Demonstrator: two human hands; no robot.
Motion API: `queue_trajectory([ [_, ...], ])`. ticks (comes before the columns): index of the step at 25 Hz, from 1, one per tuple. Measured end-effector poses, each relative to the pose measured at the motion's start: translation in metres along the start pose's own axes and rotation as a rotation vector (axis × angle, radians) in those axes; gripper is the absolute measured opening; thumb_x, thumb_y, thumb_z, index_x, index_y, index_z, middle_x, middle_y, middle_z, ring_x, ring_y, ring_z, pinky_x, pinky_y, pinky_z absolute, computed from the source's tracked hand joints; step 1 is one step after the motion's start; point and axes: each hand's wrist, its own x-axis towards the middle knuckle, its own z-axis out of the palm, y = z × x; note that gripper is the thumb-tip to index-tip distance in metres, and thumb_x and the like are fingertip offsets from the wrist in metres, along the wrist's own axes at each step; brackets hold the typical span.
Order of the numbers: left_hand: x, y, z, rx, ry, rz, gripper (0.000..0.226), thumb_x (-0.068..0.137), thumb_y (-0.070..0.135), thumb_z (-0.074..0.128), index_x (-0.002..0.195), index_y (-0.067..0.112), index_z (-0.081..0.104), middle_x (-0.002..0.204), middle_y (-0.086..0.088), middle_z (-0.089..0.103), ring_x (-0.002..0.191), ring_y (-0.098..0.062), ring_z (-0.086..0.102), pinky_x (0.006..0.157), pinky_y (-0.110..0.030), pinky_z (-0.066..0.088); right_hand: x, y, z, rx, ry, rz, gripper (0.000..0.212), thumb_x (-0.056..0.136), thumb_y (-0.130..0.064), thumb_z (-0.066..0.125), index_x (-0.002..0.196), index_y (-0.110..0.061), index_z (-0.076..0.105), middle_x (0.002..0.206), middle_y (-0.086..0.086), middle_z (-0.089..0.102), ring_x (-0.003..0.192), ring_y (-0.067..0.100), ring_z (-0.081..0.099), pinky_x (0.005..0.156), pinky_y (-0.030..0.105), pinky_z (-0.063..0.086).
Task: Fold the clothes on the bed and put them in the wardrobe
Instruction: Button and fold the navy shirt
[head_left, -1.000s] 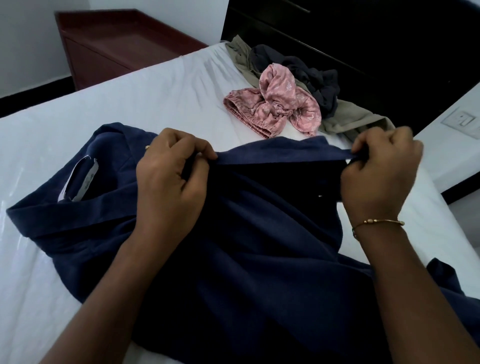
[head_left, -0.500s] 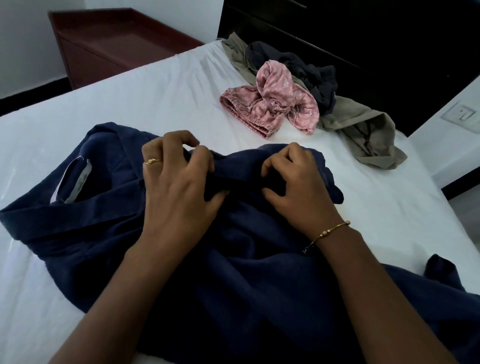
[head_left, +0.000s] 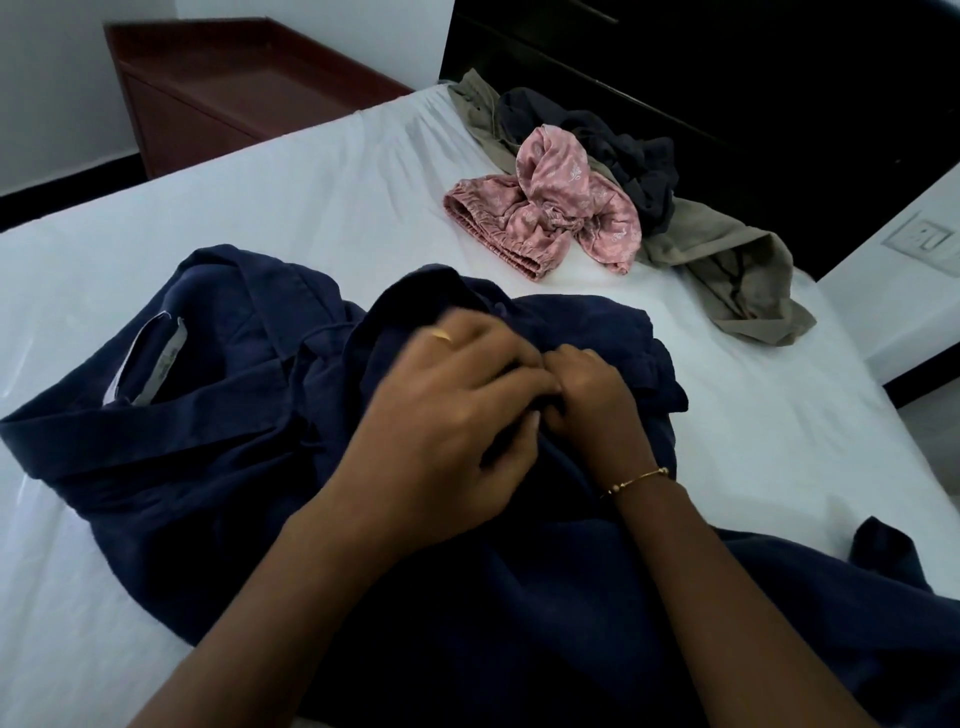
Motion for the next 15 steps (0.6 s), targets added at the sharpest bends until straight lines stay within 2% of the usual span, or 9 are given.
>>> queue_trajectory([
  [2, -0.007, 0.0, 0.012, -0.142, -0.172, 0.055, 0.026, 0.101, 0.017, 0.054, 0.103, 0.009, 0.079, 0.106, -0.001, 0.073, 0.103, -0.017, 0.063, 0.091, -0.032, 0.052, 0.0, 0.001, 0.012, 0.013, -0.034, 0.001, 0.021, 0.102, -0.021, 0.09, 0.122, -0.017, 0.084, 0.126, 0.003, 0.074, 0.103, 0.031, 0.067, 0.075, 0.054, 0.071],
  [4, -0.016, -0.01, 0.023, -0.089, -0.283, 0.035, 0.029, 0.103, 0.024, 0.05, 0.109, 0.015, 0.078, 0.112, 0.004, 0.073, 0.108, -0.013, 0.065, 0.093, -0.033, 0.054, -0.001, 0.0, 0.019, 0.04, -0.048, 0.026, 0.025, 0.109, -0.027, 0.087, 0.133, -0.021, 0.086, 0.137, -0.001, 0.074, 0.11, 0.031, 0.067, 0.08, 0.055, 0.071],
  [6, -0.022, -0.018, 0.028, -0.039, -0.301, -0.017, 0.033, 0.104, 0.028, 0.047, 0.112, 0.018, 0.077, 0.115, 0.008, 0.072, 0.107, -0.012, 0.064, 0.092, -0.031, 0.053, -0.003, -0.002, 0.017, 0.112, -0.033, 0.053, 0.016, 0.111, -0.023, 0.083, 0.126, -0.022, 0.089, 0.128, -0.003, 0.077, 0.108, 0.029, 0.066, 0.082, 0.055, 0.069],
  [8, -0.022, -0.02, 0.028, -0.033, -0.301, -0.086, 0.034, 0.106, 0.032, 0.044, 0.113, 0.019, 0.075, 0.113, 0.009, 0.072, 0.099, -0.011, 0.065, 0.09, -0.028, 0.05, -0.006, -0.002, 0.005, 0.267, -0.006, 0.099, 0.005, 0.113, -0.016, 0.083, 0.115, -0.015, 0.087, 0.115, 0.001, 0.077, 0.103, 0.025, 0.062, 0.084, 0.051, 0.062],
  [12, -0.021, -0.014, 0.024, -0.079, -0.231, -0.266, 0.037, 0.105, 0.041, 0.045, 0.122, 0.021, 0.07, 0.108, 0.012, 0.072, 0.094, -0.01, 0.069, 0.085, -0.026, 0.051, 0.001, -0.008, -0.042, 0.493, 0.067, 0.147, 0.013, 0.115, -0.007, 0.087, 0.104, -0.002, 0.082, 0.103, 0.009, 0.077, 0.092, 0.021, 0.062, 0.085, 0.049, 0.061],
  [15, -0.011, -0.002, 0.015, -0.31, 0.03, -0.415, 0.027, 0.103, 0.036, 0.059, 0.119, 0.016, 0.068, 0.093, 0.014, 0.068, 0.079, -0.007, 0.066, 0.069, -0.022, 0.052, 0.015, -0.021, -0.088, 0.532, 0.05, 0.138, 0.019, 0.114, -0.015, 0.09, 0.1, -0.004, 0.082, 0.098, 0.006, 0.077, 0.083, 0.016, 0.064, 0.077, 0.041, 0.059],
])
